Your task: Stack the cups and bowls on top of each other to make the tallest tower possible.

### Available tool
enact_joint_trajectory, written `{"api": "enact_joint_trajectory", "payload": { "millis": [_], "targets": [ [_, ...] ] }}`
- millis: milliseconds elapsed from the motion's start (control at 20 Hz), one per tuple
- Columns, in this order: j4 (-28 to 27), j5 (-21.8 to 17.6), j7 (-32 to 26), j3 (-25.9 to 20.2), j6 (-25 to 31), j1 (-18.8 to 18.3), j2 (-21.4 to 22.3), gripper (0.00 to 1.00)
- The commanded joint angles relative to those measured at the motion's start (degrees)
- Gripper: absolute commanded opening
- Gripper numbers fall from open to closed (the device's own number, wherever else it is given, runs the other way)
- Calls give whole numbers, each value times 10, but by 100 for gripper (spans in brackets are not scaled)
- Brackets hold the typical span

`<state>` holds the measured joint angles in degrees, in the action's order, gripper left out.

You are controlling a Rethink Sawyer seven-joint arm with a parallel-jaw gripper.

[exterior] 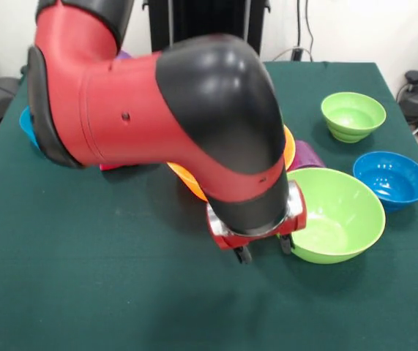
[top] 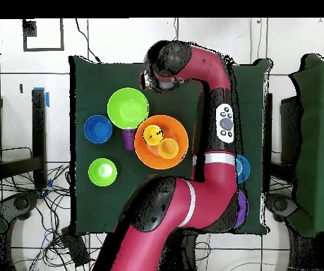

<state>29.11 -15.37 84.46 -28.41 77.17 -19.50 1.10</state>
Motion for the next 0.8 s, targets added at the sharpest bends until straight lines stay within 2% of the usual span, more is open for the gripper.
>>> {"api": "enact_joint_trajectory", "payload": {
  "millis": [50, 450, 800],
  "targets": [
    [-7, -17, -110, -46, -42, 19, -35, 100],
    [4, 13, -75, -58, -13, 24, -13, 100],
    [47, 39, -54, -34, 34, 14, 54, 100]
  ]
}}
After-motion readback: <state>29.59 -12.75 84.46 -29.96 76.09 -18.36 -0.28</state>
